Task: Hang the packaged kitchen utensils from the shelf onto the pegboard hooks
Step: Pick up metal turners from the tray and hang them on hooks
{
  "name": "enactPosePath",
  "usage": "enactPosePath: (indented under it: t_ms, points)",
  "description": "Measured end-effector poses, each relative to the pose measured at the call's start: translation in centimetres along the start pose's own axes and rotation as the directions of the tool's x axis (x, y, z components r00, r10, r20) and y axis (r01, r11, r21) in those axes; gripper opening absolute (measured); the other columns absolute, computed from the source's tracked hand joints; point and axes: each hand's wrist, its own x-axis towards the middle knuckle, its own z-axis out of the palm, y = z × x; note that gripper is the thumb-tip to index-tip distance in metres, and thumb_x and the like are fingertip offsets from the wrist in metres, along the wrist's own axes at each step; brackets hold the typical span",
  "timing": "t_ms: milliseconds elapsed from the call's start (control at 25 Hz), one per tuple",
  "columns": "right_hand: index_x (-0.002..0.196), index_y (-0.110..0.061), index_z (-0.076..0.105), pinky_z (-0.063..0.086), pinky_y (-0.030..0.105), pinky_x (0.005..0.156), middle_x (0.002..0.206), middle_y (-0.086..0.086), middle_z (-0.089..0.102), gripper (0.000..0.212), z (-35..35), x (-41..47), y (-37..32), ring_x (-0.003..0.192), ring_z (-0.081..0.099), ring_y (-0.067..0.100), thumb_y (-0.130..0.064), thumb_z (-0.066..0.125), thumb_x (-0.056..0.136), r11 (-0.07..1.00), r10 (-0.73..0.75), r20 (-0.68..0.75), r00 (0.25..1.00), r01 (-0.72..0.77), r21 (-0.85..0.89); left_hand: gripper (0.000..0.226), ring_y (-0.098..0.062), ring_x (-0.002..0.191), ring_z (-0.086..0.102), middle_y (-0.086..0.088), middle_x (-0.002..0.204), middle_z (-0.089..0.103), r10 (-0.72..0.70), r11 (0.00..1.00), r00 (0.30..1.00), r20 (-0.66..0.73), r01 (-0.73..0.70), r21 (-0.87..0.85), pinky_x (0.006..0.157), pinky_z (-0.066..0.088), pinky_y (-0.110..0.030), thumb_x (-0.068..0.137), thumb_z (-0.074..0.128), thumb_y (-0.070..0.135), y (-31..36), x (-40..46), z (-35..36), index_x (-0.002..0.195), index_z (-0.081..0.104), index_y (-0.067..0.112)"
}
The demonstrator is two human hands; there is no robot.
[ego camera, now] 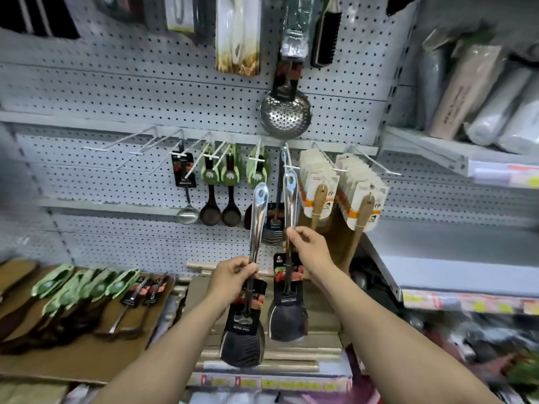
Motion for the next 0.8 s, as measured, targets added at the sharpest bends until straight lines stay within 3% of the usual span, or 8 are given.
enactPosePath:
  t_ms: [80,200,360,480,640,720,800]
  points:
    - [0.088,-0.021,0.069,0.043,0.024,0.078,0.081,-0.01,0.066,0.019,0.2,0.7,0.0,0.079,0.058,0.006,-0.038,0.064,0.095,1.0,-0.008,0.013,1.0,0.008,0.002,0.016,-0.016,0.078,0.069,0.004,0.078,0.073,-0.01,1.0,1.0,-0.001,0.01,-0.008,0.067,0.052,-0.027,0.089,0.067,0.028,-0.5,0.6,0.2,0.077,0.071,0.019]
    - [0.09,-0.019,0.069,0.044,0.022,0.074,0.083,-0.006,0.067,0.018,0.4,0.9,0.4,0.079,0.059,0.008,-0.036,0.064,0.095,0.999,-0.018,0.019,1.0,0.017,0.036,0.015,-0.015,0.08,0.069,0.004,0.081,0.074,-0.019,1.0,1.0,-0.001,0.019,-0.011,0.068,0.052,-0.026,0.089,0.067,0.028,-1.2,1.6,0.4,0.078,0.072,0.019]
    - [0.095,-0.023,0.073,0.052,0.039,0.088,0.092,0.009,0.073,0.018,1.1,1.2,2.2,0.091,0.067,0.029,-0.039,0.065,0.094,0.998,-0.021,-0.004,1.0,0.022,0.063,0.015,-0.017,0.084,0.07,0.002,0.083,0.074,-0.025,0.999,1.0,0.019,0.026,-0.04,0.071,0.052,-0.026,0.09,0.066,0.028,-1.6,3.1,0.2,0.081,0.072,0.017]
    - [0.097,-0.02,0.073,0.053,0.044,0.09,0.092,0.012,0.074,0.019,1.7,2.6,2.2,0.09,0.068,0.029,-0.036,0.065,0.094,0.996,0.008,-0.038,0.999,-0.004,0.093,0.015,-0.017,0.084,0.07,0.003,0.083,0.075,-0.017,0.999,0.999,0.034,0.019,-0.044,0.079,0.056,-0.034,0.089,0.066,0.029,-1.9,4.3,0.0,0.081,0.072,0.019]
    - [0.097,-0.015,0.072,0.053,0.032,0.081,0.087,0.007,0.074,0.021,3.1,5.6,1.3,0.079,0.066,0.014,-0.033,0.062,0.097,0.994,0.033,-0.035,0.999,-0.029,0.104,0.015,-0.017,0.084,0.071,0.003,0.083,0.075,-0.006,0.999,0.999,0.045,0.008,-0.052,0.084,0.056,-0.038,0.089,0.066,0.028,-2.2,6.2,-0.6,0.078,0.072,0.02]
    - [0.099,-0.012,0.07,0.049,0.023,0.074,0.085,0.005,0.072,0.023,3.9,7.4,1.2,0.076,0.063,0.01,-0.032,0.06,0.098,0.995,0.053,-0.054,0.997,-0.048,0.093,0.016,-0.016,0.083,0.071,0.004,0.082,0.075,-0.002,1.0,0.999,0.048,0.004,-0.03,0.083,0.056,-0.037,0.089,0.066,0.029,-2.5,7.3,-1.0,0.076,0.072,0.021]
    - [0.1,-0.01,0.068,0.045,0.022,0.072,0.081,-0.003,0.067,0.023,4.7,9.3,1.0,0.076,0.058,0.009,-0.031,0.057,0.1,0.994,0.07,-0.081,0.994,-0.063,0.088,0.017,-0.014,0.078,0.071,0.004,0.08,0.075,0.009,1.0,0.999,0.042,-0.009,0.003,0.078,0.057,-0.035,0.089,0.066,0.028,-2.6,8.3,-1.4,0.076,0.071,0.02]
